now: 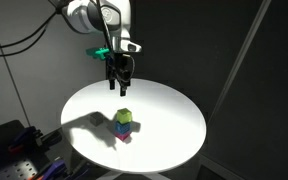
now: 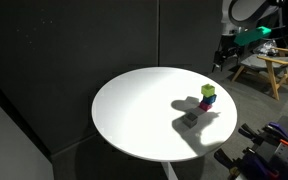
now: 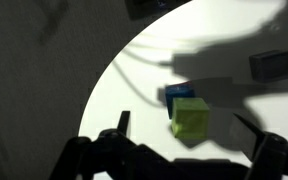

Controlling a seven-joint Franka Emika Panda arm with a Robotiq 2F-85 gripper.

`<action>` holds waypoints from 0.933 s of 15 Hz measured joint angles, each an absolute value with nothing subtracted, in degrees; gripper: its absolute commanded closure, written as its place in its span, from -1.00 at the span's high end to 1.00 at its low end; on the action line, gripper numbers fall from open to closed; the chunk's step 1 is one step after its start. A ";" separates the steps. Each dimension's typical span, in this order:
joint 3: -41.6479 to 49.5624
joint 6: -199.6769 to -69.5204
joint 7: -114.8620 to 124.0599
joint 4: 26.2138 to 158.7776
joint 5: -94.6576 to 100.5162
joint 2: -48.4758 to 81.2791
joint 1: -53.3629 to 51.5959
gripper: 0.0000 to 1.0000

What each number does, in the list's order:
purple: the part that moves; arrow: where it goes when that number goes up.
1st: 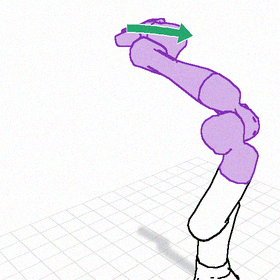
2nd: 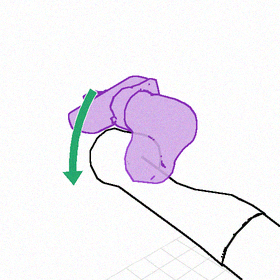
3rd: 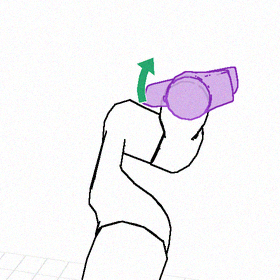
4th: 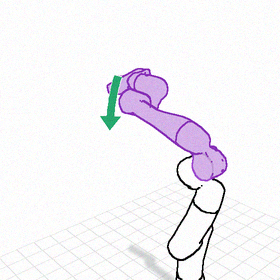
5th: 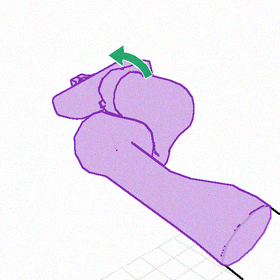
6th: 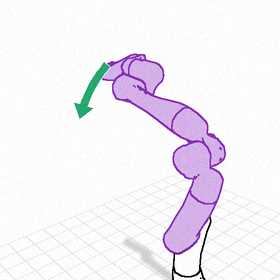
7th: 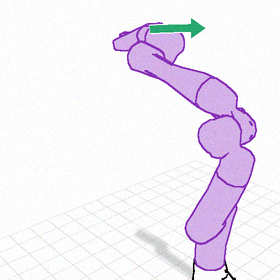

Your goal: Put the green block on the table

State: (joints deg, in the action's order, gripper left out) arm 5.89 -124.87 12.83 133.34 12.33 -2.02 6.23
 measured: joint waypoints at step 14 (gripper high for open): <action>5.96 -130.53 9.52 132.79 4.63 1.06 6.20 1.00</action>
State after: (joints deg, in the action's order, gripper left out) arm 5.96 -130.53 9.52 132.79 4.63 1.06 6.20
